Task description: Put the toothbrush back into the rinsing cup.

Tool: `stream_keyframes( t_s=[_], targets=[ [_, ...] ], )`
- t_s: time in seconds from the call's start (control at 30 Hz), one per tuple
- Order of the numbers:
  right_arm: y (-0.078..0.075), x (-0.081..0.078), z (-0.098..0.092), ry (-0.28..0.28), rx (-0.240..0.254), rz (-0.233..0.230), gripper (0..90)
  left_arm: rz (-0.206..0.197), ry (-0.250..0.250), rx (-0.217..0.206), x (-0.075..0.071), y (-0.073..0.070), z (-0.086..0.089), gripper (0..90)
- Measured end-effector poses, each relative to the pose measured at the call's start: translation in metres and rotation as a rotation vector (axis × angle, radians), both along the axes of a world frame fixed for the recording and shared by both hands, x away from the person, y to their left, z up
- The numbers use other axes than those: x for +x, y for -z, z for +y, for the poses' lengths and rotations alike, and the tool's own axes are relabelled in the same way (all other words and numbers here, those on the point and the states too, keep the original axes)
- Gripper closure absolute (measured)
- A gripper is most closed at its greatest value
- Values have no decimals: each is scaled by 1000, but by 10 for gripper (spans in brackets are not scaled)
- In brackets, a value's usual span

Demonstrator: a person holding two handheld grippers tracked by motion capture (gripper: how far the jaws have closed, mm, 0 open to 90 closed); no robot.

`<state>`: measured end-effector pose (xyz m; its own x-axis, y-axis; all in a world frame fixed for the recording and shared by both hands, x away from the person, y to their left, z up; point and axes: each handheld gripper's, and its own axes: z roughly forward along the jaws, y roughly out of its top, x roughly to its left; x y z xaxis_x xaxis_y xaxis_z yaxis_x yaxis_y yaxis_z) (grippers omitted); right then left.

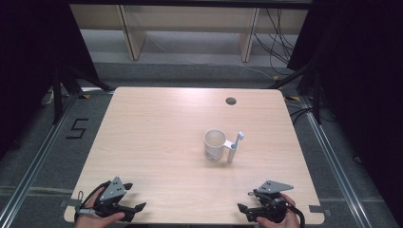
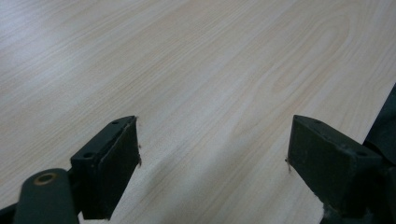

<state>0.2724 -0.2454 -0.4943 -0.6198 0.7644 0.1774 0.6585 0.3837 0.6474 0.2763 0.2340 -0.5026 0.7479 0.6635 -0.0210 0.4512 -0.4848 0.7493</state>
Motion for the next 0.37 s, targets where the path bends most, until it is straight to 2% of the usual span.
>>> stream_keyframes(
  t_s=[0.03,0.1,0.17,0.37],
  targets=[
    [1,-1,0,6,-18,-24,191,0,2,3,0,0,0,161],
    [1,-2,1,11,-21,-11,186,0,1,2,0,0,0,161],
    [3,-3,2,20,-6,-24,185,1,3,0,0,0,0,160],
    [1,-3,2,6,-42,1,184,0,8,-2,1,1,0,160]
  ],
)
